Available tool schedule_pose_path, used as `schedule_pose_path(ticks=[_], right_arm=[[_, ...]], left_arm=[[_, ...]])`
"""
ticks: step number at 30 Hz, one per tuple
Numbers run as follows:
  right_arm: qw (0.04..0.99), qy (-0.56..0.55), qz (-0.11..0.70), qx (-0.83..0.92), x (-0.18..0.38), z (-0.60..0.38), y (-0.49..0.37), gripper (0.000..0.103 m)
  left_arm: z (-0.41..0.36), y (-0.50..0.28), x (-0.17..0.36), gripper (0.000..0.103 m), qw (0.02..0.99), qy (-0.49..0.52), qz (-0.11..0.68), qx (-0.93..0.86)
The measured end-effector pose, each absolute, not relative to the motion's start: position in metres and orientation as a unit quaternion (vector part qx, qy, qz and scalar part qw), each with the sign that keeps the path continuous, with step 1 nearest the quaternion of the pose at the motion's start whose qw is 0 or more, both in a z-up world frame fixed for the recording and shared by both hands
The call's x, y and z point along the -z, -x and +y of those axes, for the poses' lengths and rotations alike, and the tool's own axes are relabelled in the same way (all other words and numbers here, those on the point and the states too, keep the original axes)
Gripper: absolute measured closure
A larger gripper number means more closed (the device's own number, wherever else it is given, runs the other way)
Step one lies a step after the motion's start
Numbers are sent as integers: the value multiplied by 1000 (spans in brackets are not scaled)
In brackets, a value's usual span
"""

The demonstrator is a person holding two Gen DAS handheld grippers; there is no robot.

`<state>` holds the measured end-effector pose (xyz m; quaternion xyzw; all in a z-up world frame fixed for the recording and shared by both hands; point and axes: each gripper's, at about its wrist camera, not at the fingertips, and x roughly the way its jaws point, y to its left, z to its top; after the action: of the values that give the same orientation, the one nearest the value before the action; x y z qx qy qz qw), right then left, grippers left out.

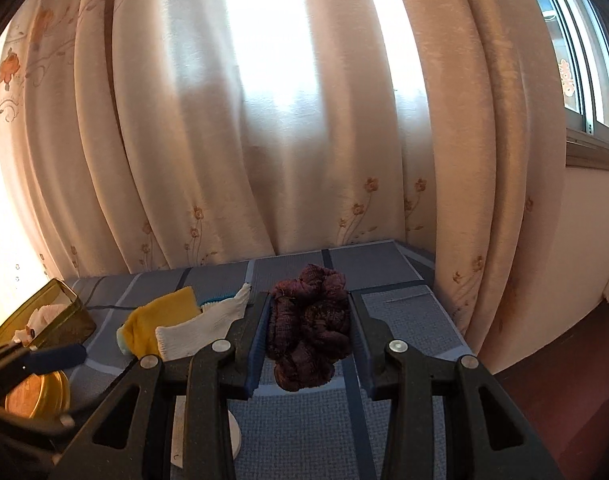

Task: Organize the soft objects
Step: 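Grasp the yellow sponge with the left tool while the right tool holds the purple yarn ball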

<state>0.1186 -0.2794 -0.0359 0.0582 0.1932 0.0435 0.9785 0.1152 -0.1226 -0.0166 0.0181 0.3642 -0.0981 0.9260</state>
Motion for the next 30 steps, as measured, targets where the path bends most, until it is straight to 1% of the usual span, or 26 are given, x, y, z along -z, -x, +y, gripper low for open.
schedule_pose_path(ticks=[6,7,8,9,15,18,19,20,21,22,23,27,30], right_arm=[[978,-70,193,-48,36,-283,-119,63],[977,-72,193,-48,37,-283,-119,63],[977,-74,193,-48,37,-284,-118,63],[977,-74,191,-49,37,-284,-118,63],[980,-62,182,-48,34,-279,-114,63],[981,-63,179,-48,34,-280,-113,63],[980,-64,180,-48,34,-280,-113,63],[980,-64,182,-48,34,-280,-114,63],[980,-63,185,-48,35,-279,-115,63],[979,-62,186,-49,35,-278,-115,63],[979,-62,186,-52,34,-277,-117,63],[977,-52,198,-55,35,-271,-124,63],[978,-46,193,-55,34,-269,-123,63]], left_arm=[[-146,-132,29,27,913,-25,389,117],[-145,-136,31,29,912,-21,393,115],[-145,-138,33,34,912,-17,395,113],[-145,-141,35,35,911,-14,397,111],[-142,-133,34,35,911,-10,395,117],[-130,-124,16,33,919,-3,373,124],[-126,-124,12,31,921,-1,368,125],[-120,-124,4,25,926,0,358,118],[-116,-125,-1,23,930,-1,350,107],[-110,-129,-5,17,934,-1,346,93],[-105,-137,-6,12,933,4,351,81],[-89,-176,7,12,909,30,412,58],[-85,-189,12,12,903,42,425,52]])
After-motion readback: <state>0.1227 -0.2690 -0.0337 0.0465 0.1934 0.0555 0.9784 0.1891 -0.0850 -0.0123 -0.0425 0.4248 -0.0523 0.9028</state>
